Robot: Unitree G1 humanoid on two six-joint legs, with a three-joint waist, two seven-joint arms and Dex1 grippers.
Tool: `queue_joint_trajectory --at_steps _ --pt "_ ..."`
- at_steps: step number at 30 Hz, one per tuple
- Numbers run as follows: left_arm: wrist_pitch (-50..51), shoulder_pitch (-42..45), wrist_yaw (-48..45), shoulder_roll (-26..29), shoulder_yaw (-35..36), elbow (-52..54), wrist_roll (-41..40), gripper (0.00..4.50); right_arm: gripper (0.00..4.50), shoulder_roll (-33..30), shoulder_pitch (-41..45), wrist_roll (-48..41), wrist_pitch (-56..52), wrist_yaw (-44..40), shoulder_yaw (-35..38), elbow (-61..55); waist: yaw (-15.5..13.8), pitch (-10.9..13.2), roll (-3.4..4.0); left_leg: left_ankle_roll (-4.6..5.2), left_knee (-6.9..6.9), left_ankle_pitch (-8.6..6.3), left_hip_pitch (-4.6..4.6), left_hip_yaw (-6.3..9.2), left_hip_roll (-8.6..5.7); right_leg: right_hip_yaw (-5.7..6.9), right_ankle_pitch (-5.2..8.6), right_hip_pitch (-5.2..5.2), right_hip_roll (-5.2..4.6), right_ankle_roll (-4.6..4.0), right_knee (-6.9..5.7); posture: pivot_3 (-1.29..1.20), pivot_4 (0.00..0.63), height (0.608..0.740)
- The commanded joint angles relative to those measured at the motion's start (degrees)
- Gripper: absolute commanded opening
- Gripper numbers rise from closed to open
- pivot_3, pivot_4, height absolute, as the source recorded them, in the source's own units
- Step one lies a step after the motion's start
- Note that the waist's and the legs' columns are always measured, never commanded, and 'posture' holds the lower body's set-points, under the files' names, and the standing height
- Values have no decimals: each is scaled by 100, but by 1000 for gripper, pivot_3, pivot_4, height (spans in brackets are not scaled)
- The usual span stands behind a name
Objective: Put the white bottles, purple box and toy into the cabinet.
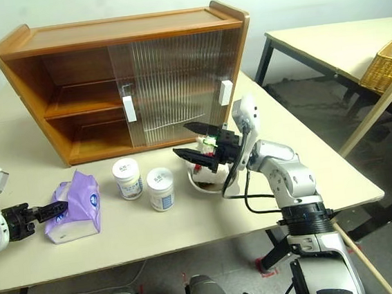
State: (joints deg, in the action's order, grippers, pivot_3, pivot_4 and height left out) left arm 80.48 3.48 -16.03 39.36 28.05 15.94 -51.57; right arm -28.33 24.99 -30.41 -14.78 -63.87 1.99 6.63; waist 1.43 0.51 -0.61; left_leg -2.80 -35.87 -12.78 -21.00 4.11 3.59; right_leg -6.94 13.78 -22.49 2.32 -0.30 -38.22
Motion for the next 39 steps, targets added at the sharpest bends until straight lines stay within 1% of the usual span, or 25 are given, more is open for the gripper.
queue_joint_trajectory --at_steps 1,2,3,5,8,9,16,22,25,26,32,35,39 --pt "111 70 -52 43 -52 -18 94 2806 4500 -2 41 50 -67 86 -20 -196 3 0 0 -1 0 -1 0 0 0 0 0 0 0 0 0 -35 0 740" --pt "116 79 -65 49 -49 -23 102 2429 4500 4 45 49 -75 102 -27 -205 4 0 0 -1 0 -1 1 0 0 -1 0 0 0 0 0 -34 0 740" --pt "130 94 -74 54 -39 -23 101 2150 4500 11 50 53 -77 115 -36 -215 4 0 0 -1 0 -1 2 0 0 -1 0 0 1 0 0 -34 0 740" --pt "150 118 -86 51 -24 -25 106 1303 4500 18 62 55 -84 137 -50 -236 3 0 0 -2 0 -2 2 1 0 -2 0 0 1 0 0 -34 0 740" --pt "169 141 -103 44 -20 -20 117 299 4500 33 96 50 -102 169 -62 -251 3 0 0 -2 0 -2 2 1 0 -3 0 -1 0 0 0 -32 0 740" --pt "180 152 -105 40 -18 -12 117 47 4500 35 103 47 -106 174 -65 -254 3 0 0 -2 0 -2 2 1 0 -3 0 -1 0 0 0 -32 0 740" --pt "388 503 -89 -26 35 59 19 47 4500 73 119 64 -85 190 -93 -236 1 0 0 0 1 -3 1 1 -1 -4 0 -2 1 0 0 -32 0 740" --pt "1060 1470 71 -415 513 25 -195 47 4500 95 119 87 -36 187 -129 -219 -5 2 -5 6 0 1 1 1 -4 -4 -5 1 2 -8 1 -34 0 740" --pt "1202 1823 188 -548 733 -78 -398 47 4500 101 109 90 -19 177 -135 -213 -5 2 -7 31 -1 16 3 1 -7 -4 -6 4 2 -9 1 -34 0 740" --pt "1202 1915 251 -548 779 -124 -494 47 4500 108 110 95 -14 175 -142 -210 -6 2 -7 45 -1 25 4 1 -7 -4 -5 5 2 -8 1 -34 0 740" --pt "1202 2229 708 -516 1007 -465 -1046 47 4500 134 125 99 -7 174 -158 -202 -2 4 -10 64 -1 32 7 -1 -9 2 -5 5 8 -7 1 -32 0 740" --pt "1202 2609 1072 -529 1222 -861 -1356 47 4500 154 134 101 -25 184 -183 -217 -15 9 -20 69 -2 36 7 -2 -10 7 -5 5 11 -7 1 -29 0 740" --pt "1202 3058 1530 -384 1226 -1301 -1665 47 4500 191 158 115 -36 211 -208 -222 -27 10 -25 72 -5 37 15 -2 -17 12 -6 16 12 -8 -1 -33 0 740"
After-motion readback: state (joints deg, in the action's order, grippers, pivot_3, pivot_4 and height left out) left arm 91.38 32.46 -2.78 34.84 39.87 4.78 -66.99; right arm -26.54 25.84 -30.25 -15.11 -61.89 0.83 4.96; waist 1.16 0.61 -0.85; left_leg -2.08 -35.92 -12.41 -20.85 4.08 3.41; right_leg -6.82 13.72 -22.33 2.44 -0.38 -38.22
